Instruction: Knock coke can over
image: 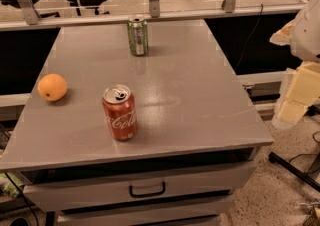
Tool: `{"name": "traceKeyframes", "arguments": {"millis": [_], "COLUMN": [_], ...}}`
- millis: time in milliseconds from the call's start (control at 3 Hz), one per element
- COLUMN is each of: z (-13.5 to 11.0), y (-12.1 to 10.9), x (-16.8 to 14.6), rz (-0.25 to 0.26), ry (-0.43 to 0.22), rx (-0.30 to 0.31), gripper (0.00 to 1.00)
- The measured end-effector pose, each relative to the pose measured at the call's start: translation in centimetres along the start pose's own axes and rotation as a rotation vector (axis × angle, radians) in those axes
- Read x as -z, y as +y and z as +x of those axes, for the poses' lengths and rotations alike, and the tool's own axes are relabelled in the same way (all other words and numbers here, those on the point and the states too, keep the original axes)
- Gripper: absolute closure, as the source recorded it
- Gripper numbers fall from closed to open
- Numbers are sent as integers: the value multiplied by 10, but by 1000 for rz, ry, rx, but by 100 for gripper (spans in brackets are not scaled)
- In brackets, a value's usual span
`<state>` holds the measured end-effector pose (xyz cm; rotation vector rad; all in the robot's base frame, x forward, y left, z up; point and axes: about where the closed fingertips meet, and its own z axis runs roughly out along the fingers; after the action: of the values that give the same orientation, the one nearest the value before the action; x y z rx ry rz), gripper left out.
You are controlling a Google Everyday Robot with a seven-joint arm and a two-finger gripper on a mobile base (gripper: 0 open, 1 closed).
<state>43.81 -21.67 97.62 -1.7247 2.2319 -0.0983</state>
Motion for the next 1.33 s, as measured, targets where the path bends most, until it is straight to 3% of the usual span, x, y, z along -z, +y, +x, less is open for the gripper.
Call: {"name": "traceKeyframes", "arguments": {"millis": [333, 667, 1333], "z": [-3, -16, -82], "y": [-1, -3, 7], "x": [-1, -8, -43], "rz": [-2, -17, -70], "ry": [-10, -64, -270], "rx": [0, 0, 26], "gripper": [0, 0, 0]}}
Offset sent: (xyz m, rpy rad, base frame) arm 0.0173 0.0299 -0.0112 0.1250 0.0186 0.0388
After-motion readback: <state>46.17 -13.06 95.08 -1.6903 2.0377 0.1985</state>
